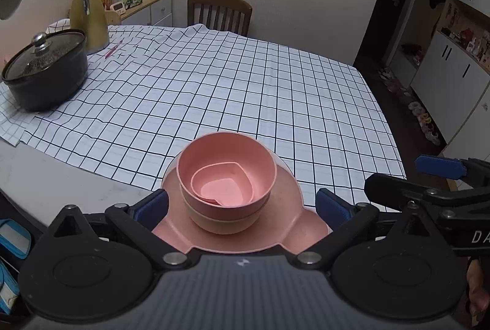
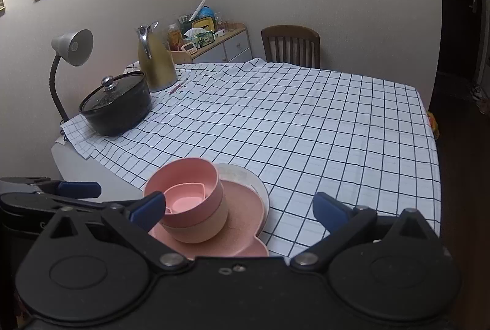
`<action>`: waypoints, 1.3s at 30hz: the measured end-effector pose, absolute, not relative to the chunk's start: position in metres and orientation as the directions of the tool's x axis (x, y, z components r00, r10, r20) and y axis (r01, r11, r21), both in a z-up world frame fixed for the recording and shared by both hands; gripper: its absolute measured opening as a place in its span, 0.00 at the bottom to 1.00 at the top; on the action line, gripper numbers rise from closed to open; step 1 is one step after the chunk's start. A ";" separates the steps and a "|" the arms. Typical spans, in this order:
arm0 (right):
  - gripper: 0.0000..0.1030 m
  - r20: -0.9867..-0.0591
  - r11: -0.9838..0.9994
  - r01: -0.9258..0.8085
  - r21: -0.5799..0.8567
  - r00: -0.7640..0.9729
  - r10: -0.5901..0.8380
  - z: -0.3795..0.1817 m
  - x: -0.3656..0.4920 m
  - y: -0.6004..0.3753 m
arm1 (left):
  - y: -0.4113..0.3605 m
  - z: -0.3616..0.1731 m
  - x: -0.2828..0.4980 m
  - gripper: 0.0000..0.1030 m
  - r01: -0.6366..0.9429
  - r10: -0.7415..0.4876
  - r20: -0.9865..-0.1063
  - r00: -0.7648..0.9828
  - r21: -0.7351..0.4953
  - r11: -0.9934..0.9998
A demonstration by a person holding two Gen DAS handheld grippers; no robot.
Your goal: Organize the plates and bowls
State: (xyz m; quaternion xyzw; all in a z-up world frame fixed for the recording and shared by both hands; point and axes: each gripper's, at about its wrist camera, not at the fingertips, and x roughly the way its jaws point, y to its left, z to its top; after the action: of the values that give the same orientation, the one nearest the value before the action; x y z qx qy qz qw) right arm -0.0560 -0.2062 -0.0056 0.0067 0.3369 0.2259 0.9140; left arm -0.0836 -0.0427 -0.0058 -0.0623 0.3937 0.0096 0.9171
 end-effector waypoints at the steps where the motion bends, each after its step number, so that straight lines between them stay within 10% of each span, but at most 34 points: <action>1: 1.00 -0.617 0.901 -0.402 0.162 0.671 0.411 -0.006 -0.057 -0.207 | -0.044 -0.006 -0.084 1.00 -0.066 -0.028 -0.727 0.687 -0.101 0.993; 39: 1.00 -0.636 0.917 -0.345 0.200 0.667 0.389 -0.004 -0.074 -0.222 | -0.053 -0.006 -0.103 0.99 -0.101 -0.004 -0.742 0.671 -0.097 0.990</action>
State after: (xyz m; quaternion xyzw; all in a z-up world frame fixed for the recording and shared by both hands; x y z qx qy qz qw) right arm -0.0739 -0.2219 -0.0042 0.0311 0.3553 0.2013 0.9123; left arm -0.1027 -0.0530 -0.0063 -0.0651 0.4048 0.0266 0.9117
